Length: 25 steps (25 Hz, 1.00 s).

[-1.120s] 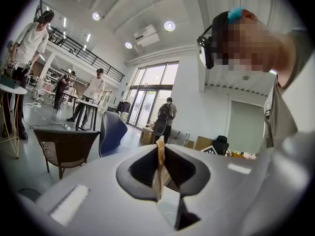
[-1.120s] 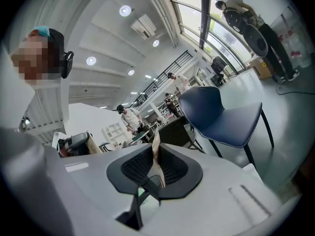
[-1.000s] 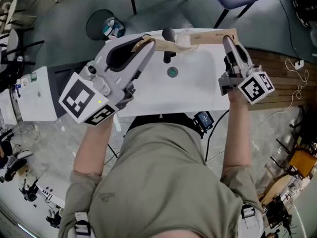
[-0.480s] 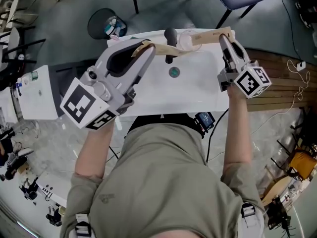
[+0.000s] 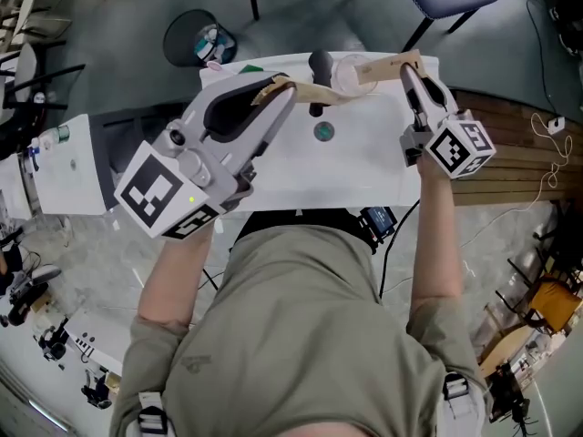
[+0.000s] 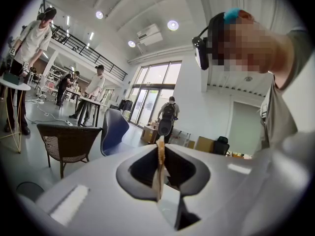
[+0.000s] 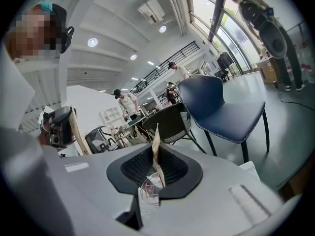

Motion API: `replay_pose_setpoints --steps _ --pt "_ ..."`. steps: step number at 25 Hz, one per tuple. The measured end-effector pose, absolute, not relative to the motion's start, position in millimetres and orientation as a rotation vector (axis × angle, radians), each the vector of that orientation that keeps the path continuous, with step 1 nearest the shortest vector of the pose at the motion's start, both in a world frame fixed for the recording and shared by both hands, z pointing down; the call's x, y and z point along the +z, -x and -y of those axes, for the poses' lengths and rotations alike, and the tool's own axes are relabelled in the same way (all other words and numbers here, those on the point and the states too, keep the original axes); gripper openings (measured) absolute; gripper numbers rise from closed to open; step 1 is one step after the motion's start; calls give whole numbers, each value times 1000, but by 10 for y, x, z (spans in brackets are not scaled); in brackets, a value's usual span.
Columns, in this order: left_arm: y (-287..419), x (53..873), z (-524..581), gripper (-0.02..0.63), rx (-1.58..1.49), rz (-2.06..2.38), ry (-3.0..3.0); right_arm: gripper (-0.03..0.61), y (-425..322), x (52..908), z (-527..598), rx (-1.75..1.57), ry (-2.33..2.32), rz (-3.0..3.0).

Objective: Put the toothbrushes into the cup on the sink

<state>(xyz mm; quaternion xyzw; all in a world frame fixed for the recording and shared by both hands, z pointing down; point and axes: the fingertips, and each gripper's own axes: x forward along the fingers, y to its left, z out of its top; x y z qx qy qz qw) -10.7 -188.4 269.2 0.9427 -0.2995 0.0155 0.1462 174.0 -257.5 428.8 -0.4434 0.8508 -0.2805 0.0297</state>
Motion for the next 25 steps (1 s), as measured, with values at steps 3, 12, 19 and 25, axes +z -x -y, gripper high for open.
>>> replay_pose_setpoints --steps 3,12,19,25 --pt "101 2713 1884 41 43 856 -2711 48 -1690 4313 2582 -855 1371 -2644" --pt "77 2762 1884 41 49 850 -2706 48 -1656 4388 2599 -861 1372 -2668" --pt "65 2784 1877 41 49 847 -2699 48 -1625 4422 2616 -848 1378 -2688" --pt "76 2752 1868 41 44 848 -2702 48 -1628 4397 2617 -842 1393 -2681"
